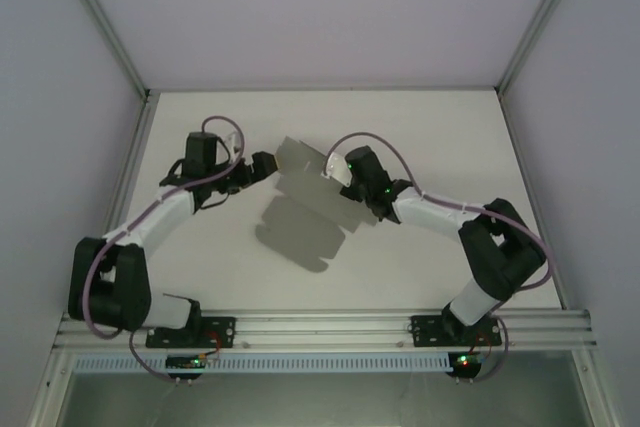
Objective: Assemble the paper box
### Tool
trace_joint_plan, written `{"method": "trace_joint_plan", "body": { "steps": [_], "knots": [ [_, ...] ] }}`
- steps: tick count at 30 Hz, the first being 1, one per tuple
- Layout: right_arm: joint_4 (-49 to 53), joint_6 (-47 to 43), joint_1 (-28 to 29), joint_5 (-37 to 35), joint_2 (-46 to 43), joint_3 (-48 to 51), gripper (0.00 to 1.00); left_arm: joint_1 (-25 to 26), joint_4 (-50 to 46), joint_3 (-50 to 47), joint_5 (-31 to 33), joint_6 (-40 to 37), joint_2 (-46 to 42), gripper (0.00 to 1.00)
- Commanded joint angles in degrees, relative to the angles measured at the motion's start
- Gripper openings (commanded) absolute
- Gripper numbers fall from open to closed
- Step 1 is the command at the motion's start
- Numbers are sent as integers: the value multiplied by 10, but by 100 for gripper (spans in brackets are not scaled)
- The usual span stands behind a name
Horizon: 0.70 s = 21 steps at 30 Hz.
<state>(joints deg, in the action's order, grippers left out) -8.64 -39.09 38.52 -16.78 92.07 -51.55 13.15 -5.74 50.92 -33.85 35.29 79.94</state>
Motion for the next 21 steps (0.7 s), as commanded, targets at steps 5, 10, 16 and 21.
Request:
{"method": "trace_joint_plan", "body": {
  "steps": [5, 10, 16, 21],
  "knots": [
    [-132, -178, 31, -37, 22, 31, 0, 17, -13, 160, -47, -36, 86, 100],
    [-107, -155, 32, 1, 7, 24, 0, 30, -89, 239, -46, -68, 159, 100],
    [-98, -133, 32, 1, 5, 16, 0, 55, -66, 245, -91, -63, 202, 100],
    [-92, -79, 27, -11, 9, -1, 0, 69, -50, 222, -105, -29, 205, 100]
  ]
}}
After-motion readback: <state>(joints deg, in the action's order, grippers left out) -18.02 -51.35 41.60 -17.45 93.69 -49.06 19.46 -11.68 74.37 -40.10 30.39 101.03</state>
